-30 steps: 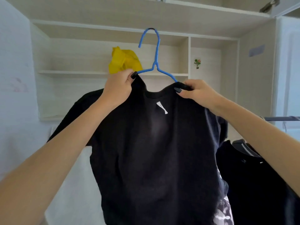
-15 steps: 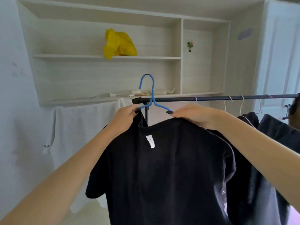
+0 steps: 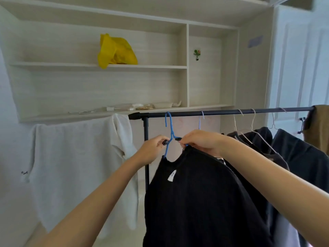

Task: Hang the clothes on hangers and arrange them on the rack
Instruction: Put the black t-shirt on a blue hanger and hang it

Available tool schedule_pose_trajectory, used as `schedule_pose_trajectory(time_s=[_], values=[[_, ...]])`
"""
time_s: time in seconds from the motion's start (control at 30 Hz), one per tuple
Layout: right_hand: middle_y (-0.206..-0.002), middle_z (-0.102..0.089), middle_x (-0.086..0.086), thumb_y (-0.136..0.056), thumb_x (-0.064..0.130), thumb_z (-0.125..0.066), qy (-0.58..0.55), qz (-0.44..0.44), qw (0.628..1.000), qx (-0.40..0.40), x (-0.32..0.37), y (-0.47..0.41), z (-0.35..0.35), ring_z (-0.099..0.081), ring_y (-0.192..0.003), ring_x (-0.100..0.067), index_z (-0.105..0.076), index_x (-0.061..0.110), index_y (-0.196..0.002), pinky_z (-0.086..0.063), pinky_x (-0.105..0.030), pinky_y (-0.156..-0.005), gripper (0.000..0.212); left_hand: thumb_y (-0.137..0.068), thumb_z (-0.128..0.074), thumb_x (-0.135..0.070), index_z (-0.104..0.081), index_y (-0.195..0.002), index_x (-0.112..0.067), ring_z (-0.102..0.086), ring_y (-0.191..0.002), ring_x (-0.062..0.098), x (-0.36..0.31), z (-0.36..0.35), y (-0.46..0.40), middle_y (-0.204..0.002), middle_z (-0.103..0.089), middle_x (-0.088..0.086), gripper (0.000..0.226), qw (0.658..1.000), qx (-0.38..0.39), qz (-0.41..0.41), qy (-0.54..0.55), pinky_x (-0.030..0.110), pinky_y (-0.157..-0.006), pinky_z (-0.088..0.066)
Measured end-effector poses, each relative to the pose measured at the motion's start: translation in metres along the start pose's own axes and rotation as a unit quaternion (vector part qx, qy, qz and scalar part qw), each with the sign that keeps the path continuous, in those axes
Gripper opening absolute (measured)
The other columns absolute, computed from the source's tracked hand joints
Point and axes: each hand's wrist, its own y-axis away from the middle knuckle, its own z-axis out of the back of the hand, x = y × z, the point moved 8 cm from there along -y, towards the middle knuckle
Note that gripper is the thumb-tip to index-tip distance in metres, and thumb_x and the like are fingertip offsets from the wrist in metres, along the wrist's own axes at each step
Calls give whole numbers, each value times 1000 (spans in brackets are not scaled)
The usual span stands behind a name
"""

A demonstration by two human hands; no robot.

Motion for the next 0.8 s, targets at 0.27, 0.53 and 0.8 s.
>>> schedule_pose_trajectory(time_s=[0.27,0.53,0.8], values=[[-58,-48,-6,-88,4,-51,0,-3,996,-88,-11,-54,55,-50,-38,-12,-54,4,-72,-40,-18,-39,17,-98,-38,-13,-45,-138,-11,-47,-130,21,-24,-40,-66,-140,-52,5,40,999,42,-23,-15,22,-97,-32],[-72,-55,-11,-91,3,-51,-29,-26,998,-51,-25,-104,96,-63,-50,-17,-58,0,-90,-53,-22,-45,7,-94,-36,-7,-43,-141,-19,-45,-132,21,-23,-55,-128,-142,-51,6,48,999,30,-35,-19,23,-98,-31],[-85,-60,-17,-94,5,-49,-20,-2,1000,-22,-23,-142,98,-69,-71,-29,-57,0,-90,-61,-30,-68,10,-92,-38,-9,-62,-120,-13,-59,-109,27,-16,-46,-162,-120,-66,9,37,997,-34,-49,-53,38,-95,-47]])
